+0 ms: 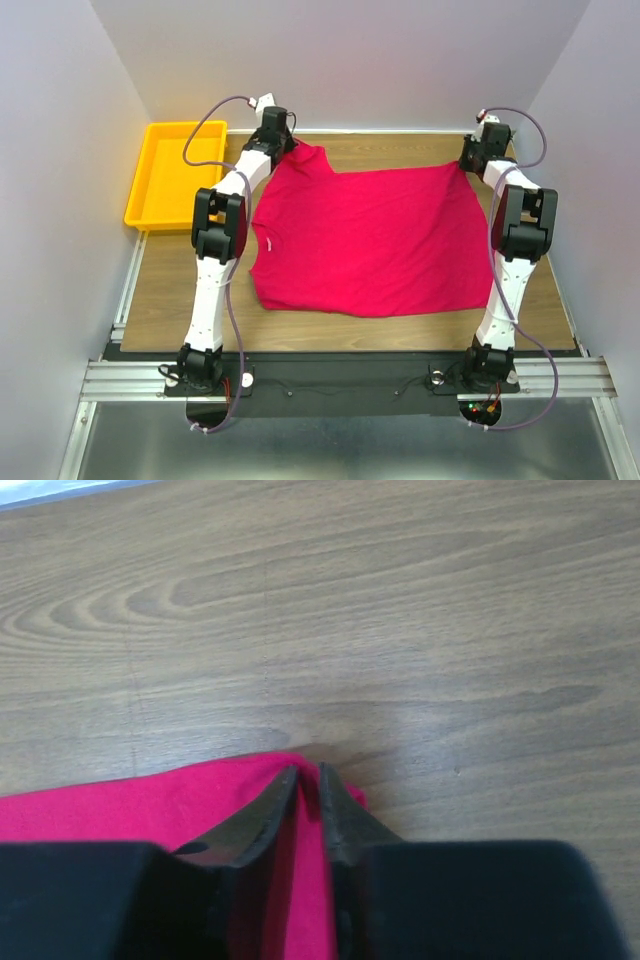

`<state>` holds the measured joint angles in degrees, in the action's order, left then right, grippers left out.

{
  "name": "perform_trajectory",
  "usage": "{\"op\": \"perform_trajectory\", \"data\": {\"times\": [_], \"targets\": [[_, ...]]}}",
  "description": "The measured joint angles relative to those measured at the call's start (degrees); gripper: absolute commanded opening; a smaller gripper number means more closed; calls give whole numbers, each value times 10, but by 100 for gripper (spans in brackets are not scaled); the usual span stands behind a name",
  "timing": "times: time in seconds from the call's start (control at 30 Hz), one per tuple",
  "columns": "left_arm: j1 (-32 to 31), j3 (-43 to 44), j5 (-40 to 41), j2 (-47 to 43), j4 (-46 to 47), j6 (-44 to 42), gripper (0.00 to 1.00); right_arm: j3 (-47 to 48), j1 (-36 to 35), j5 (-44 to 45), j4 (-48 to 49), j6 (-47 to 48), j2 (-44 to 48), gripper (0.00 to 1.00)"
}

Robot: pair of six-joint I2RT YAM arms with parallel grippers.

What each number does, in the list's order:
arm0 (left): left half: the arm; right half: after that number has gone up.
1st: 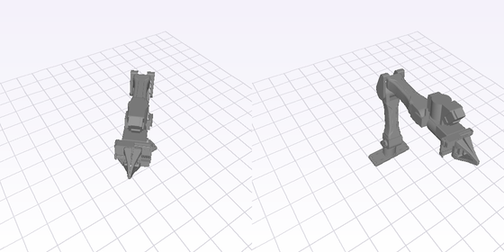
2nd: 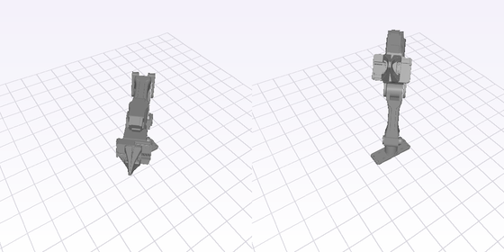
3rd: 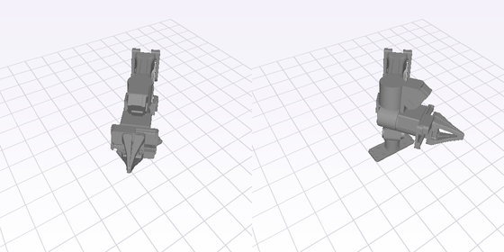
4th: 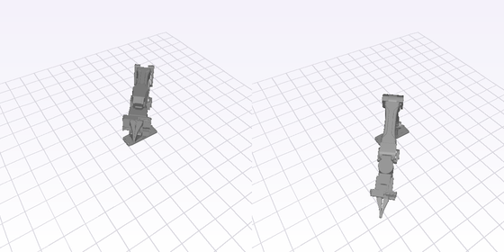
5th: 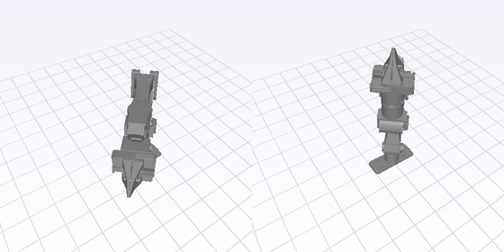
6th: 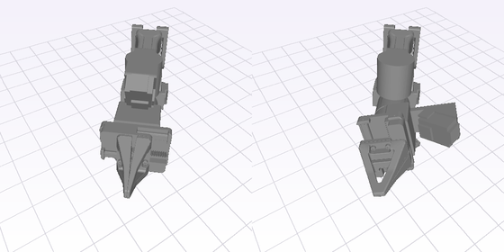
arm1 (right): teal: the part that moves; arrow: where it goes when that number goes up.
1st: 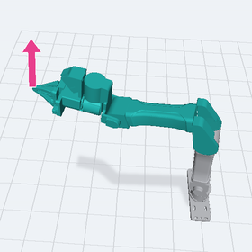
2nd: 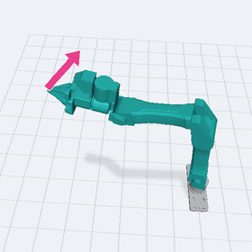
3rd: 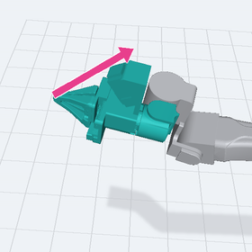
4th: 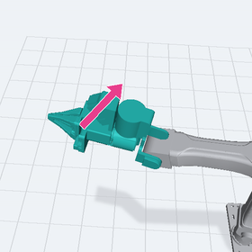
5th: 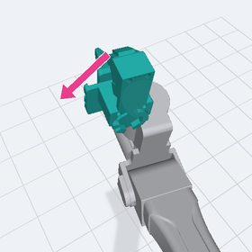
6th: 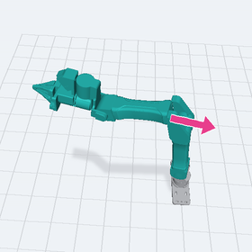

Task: Fold and stack the t-shirts
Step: Flatten the tshirt out

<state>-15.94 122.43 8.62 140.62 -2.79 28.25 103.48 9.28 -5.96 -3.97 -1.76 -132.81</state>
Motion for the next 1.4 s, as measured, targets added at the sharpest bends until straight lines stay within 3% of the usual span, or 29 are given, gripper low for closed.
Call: {"op": "perform_trajectory", "data": {"times": [0.03, 0.07, 0.1, 0.27, 0.47, 0.7, 0.83, 1.0, 1.17, 1.4], "targets": [[2, 1, -5, 0, -1, 2, 20, 1, 0, 0, -1, 0, -1, 31], [4, 2, -10, 0, -2, 6, 36, 4, 0, 0, -1, 0, -3, 34], [6, 4, -15, 0, -2, 7, 42, 7, 0, 0, 0, 1, -4, 36], [18, 15, -47, -1, 6, 12, 60, 20, 0, 0, 2, 5, -4, 56], [33, -6, -90, -15, 16, -2, 63, 21, 0, -4, 5, 24, -4, 70], [47, -104, -157, -98, 19, -31, 63, -2, 0, -92, -21, 77, 16, 76], [49, -240, -183, -216, 5, -55, 63, -111, 0, -149, -83, 141, 116, 76], [43, -492, -192, -478, -26, -63, 63, -291, 7, -168, -134, 198, 297, 76], [39, -659, -183, -694, -56, -36, 63, -419, 69, -149, -184, 228, 450, 74], [40, -872, -188, -836, -128, 49, 64, -548, 158, -95, -240, 249, 562, 73]]}}
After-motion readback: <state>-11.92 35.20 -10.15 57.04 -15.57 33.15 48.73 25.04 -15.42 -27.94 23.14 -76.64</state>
